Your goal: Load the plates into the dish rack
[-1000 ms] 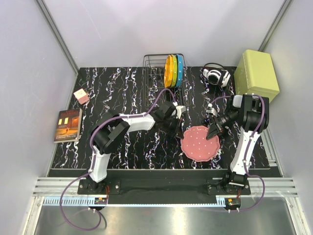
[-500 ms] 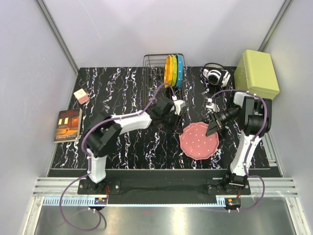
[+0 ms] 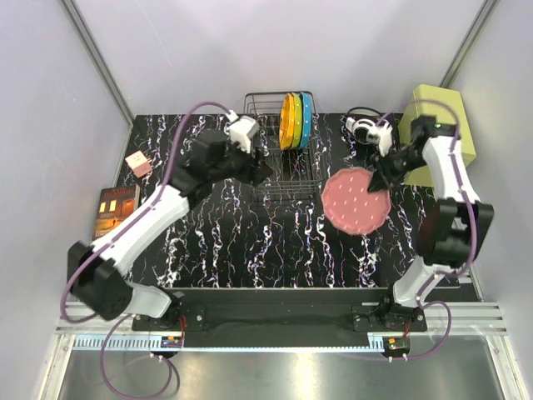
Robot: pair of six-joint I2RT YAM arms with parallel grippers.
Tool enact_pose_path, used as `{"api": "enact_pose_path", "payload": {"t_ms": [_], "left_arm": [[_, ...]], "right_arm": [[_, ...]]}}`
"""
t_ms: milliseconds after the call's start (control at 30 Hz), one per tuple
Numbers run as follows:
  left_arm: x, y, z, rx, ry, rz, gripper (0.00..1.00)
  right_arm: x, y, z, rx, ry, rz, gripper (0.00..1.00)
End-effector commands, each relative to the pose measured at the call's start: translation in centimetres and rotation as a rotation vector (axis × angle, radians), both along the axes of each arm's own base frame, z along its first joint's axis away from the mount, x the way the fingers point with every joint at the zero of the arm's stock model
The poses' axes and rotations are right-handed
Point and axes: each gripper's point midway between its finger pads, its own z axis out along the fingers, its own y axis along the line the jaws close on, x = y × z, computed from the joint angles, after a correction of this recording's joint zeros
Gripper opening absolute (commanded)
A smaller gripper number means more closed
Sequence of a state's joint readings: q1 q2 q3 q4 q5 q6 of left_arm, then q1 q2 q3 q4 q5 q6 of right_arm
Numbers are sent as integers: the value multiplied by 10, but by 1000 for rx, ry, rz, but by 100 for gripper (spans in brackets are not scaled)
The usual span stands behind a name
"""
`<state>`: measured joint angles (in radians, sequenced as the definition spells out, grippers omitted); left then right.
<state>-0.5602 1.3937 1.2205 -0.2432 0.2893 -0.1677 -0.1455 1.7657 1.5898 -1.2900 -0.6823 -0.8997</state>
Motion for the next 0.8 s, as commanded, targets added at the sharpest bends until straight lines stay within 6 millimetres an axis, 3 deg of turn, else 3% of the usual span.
{"api": "enact_pose_path", "payload": {"t_ms": [0,67,100,167,200,233,300,367,400,467,500,567,600,633,667,700,767], "left_arm": [[6,53,12,89,-117,130,64],[9,71,18,109,-156,192,65],[10,80,11,124,-151,221,65],[12,94,12,145,-171,278,65],[13,99,8,155,-166,298,66],[14,104,8,158,-168,326,66],[15,115,8,160,-174,377,66],[16,121,8,152,-171,404,66],[17,126,8,149,-169,418,66],[17,130,8,125,-155,429,66],[19,136,9,116,-151,445,65],[17,138,10,91,-140,442,65],[18,144,8,88,-132,458,65],[19,147,8,83,-128,465,65],[18,149,7,79,-125,470,65],[20,155,6,75,-119,489,65],[19,160,4,65,-108,504,65]], "right_arm": [[-64,17,121,16,-72,-59,0],[-53,19,148,33,-148,-101,0],[-39,22,177,62,-226,-169,0],[-19,33,204,119,-293,-225,0],[0,39,233,169,-379,-288,0],[11,39,243,161,-425,-331,0],[33,64,276,226,-544,-378,0],[50,65,293,206,-645,-493,0],[58,87,303,237,-698,-485,0],[78,89,303,166,-753,-589,0],[76,97,316,165,-787,-600,0],[85,120,311,151,-768,-590,0],[81,118,330,164,-798,-630,0],[79,132,333,168,-803,-612,0],[88,140,324,129,-806,-568,0],[85,143,340,157,-844,-560,0],[96,156,343,179,-866,-573,0]]}}
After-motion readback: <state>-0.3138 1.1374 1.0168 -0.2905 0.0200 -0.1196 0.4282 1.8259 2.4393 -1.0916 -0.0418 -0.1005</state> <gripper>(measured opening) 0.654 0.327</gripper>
